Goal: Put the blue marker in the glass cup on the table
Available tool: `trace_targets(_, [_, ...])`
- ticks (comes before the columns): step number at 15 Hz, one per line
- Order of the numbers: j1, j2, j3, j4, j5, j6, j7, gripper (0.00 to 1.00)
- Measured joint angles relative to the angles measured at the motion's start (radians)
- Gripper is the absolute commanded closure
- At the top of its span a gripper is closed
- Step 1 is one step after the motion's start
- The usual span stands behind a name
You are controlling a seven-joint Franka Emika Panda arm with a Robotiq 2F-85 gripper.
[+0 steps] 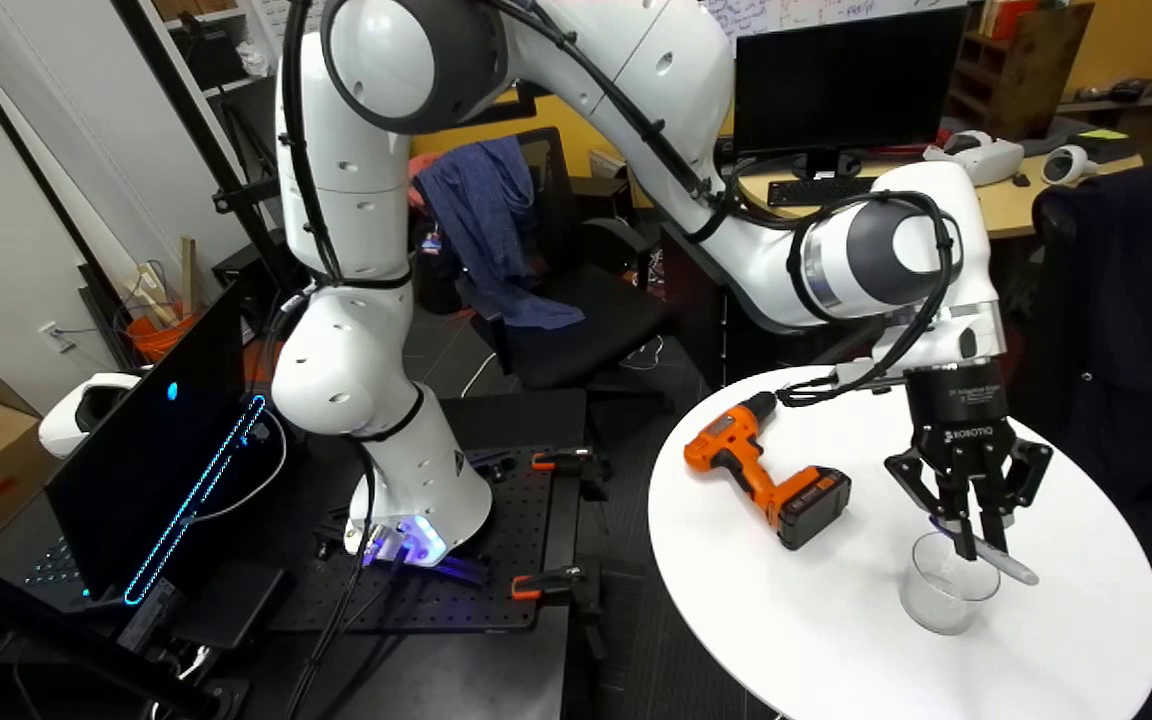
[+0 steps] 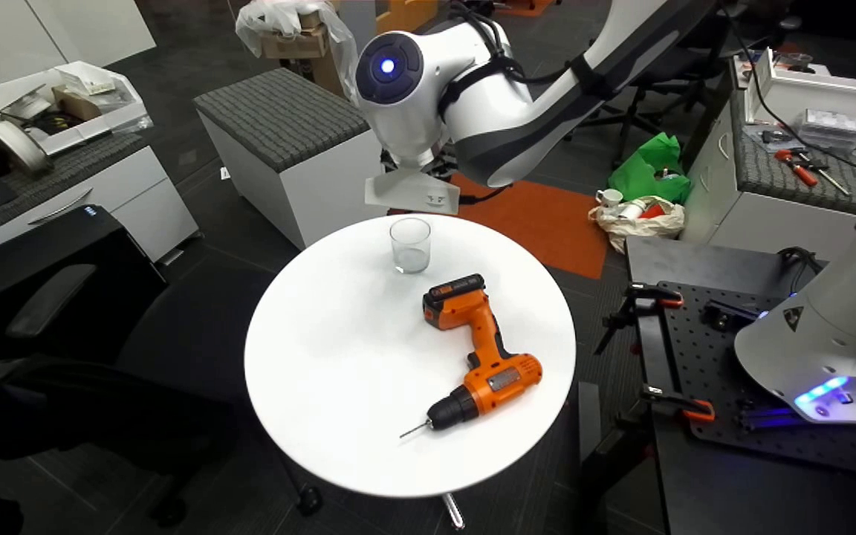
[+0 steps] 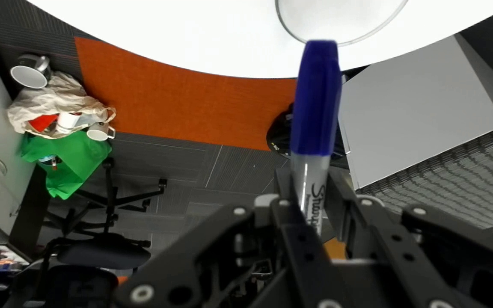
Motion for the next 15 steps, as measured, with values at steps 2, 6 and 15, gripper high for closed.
trace_targets(2, [-0.003,0.011,0.001,0.000,-0.004,-0.012,0.007,0.94])
trace_targets(6, [-0.007,0.031,0.002,0.003,-0.029,-0.026,0.031,0.94])
trace_targets(15, [-0.007,0.102,0.015,0.074,-0.114,-0.060,0.136,0.94])
